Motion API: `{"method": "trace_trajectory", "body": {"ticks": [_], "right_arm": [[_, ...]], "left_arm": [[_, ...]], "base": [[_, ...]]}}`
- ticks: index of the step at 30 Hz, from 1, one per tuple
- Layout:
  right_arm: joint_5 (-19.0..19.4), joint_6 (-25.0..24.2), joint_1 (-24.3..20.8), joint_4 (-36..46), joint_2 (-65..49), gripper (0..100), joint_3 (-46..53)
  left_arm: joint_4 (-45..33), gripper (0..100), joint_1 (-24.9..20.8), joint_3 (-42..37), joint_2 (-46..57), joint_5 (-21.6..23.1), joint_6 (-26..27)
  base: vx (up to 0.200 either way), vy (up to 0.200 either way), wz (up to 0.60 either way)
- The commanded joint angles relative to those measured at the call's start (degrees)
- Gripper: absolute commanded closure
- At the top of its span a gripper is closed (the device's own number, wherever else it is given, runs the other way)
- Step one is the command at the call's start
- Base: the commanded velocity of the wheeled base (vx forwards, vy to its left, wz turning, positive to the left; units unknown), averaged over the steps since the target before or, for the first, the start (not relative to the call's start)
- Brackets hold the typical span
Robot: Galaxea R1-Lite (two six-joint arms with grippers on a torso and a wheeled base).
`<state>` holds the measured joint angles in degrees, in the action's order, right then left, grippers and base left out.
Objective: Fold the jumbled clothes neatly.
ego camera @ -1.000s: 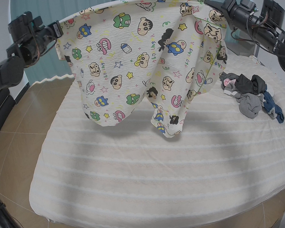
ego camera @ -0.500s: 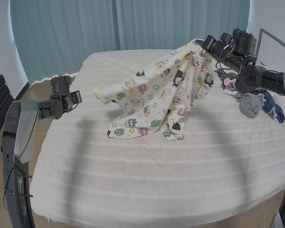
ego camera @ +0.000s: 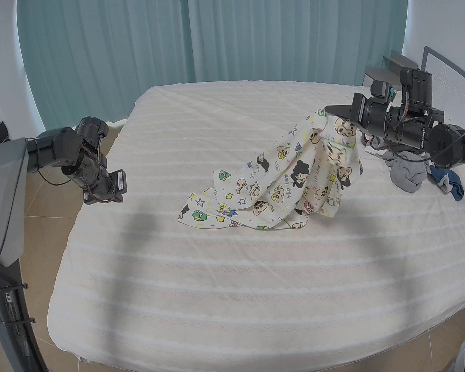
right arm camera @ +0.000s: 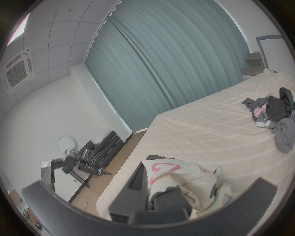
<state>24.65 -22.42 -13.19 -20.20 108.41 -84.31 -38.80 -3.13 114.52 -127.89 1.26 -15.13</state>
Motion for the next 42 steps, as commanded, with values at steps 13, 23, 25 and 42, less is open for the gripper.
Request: {"method": "trace_trajectory", "body": {"ticks": [13,23,25,42], "right_arm": [[4.7,9.2,-5.8,2.0,-15.1,100,34.4],[4.4,16.6,-6.4,1.8,-17.4,100,56.3],[4.4,17.1,-6.5,1.9,-17.4,100,59.2],[-0.9,23.5,-11.2,-14.5,-0.6,100,78.0]], "left_arm": [[-36.7,100,-1.5,0.1,12.7,14.0,-1.2],[-49.0,100,-1.5,0.1,17.7,21.3,1.5],[-48.8,100,-1.5,0.1,19.0,22.2,1.7],[-47.8,100,-2.1,0.1,29.4,23.6,11.3]], "base": [[0.0,0.0,0.0],[0.0,0.0,0.0],[0.0,0.0,0.0],[0.0,0.0,0.0]]}}
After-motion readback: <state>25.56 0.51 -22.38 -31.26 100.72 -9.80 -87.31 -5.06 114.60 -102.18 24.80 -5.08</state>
